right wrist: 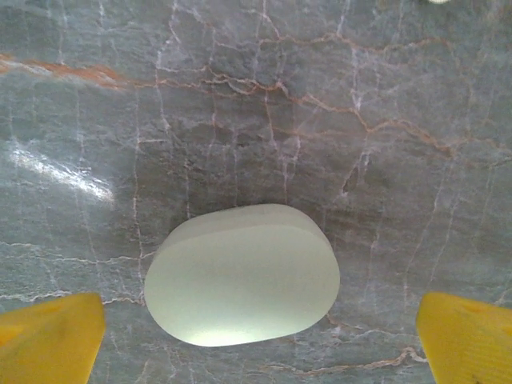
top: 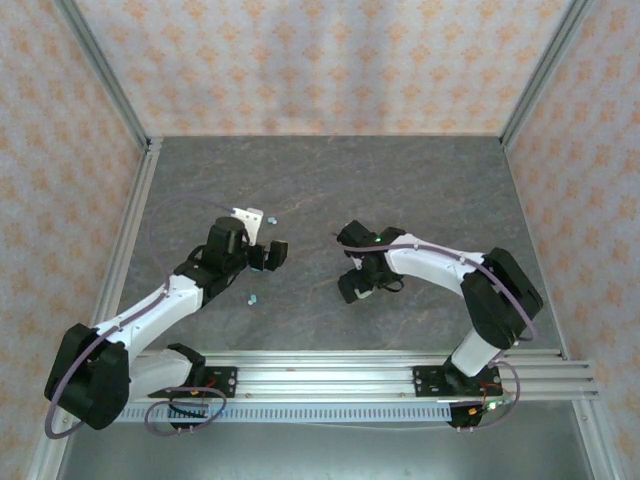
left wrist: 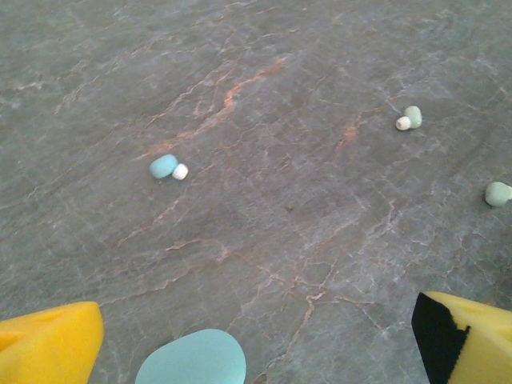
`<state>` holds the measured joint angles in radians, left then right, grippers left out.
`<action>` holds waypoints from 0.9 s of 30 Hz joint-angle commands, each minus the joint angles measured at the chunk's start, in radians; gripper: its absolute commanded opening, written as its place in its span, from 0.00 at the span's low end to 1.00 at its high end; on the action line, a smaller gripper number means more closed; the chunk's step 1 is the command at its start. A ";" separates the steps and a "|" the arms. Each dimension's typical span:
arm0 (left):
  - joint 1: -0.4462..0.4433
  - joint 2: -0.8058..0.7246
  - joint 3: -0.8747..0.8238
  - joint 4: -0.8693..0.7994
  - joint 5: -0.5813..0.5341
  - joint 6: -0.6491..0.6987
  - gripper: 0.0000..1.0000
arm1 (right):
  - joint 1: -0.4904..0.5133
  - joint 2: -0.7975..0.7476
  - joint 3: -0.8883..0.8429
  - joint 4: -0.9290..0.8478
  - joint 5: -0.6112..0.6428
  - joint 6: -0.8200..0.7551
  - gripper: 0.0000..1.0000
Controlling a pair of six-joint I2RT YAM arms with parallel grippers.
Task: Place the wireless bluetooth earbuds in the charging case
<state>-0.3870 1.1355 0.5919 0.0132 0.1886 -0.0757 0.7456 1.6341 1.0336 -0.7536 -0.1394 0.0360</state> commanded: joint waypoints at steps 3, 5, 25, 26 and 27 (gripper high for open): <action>-0.012 -0.051 -0.046 0.073 0.036 0.037 1.00 | 0.003 0.065 0.052 -0.047 -0.005 -0.063 0.99; -0.012 -0.059 -0.055 0.075 0.073 0.039 0.97 | 0.003 0.085 0.061 -0.042 -0.016 -0.075 0.95; -0.013 -0.184 -0.131 0.138 0.189 0.135 0.88 | -0.017 0.135 0.118 -0.075 -0.086 0.034 0.59; -0.015 -0.184 -0.135 0.154 0.218 0.139 0.87 | -0.020 0.127 0.135 -0.097 -0.095 0.047 0.59; -0.021 -0.184 -0.135 0.167 0.239 0.141 0.87 | -0.021 0.118 0.153 -0.117 -0.104 0.058 0.59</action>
<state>-0.3943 0.9661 0.4694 0.1059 0.3431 0.0330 0.7353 1.7779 1.1267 -0.7963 -0.2260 0.0360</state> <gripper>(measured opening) 0.869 0.593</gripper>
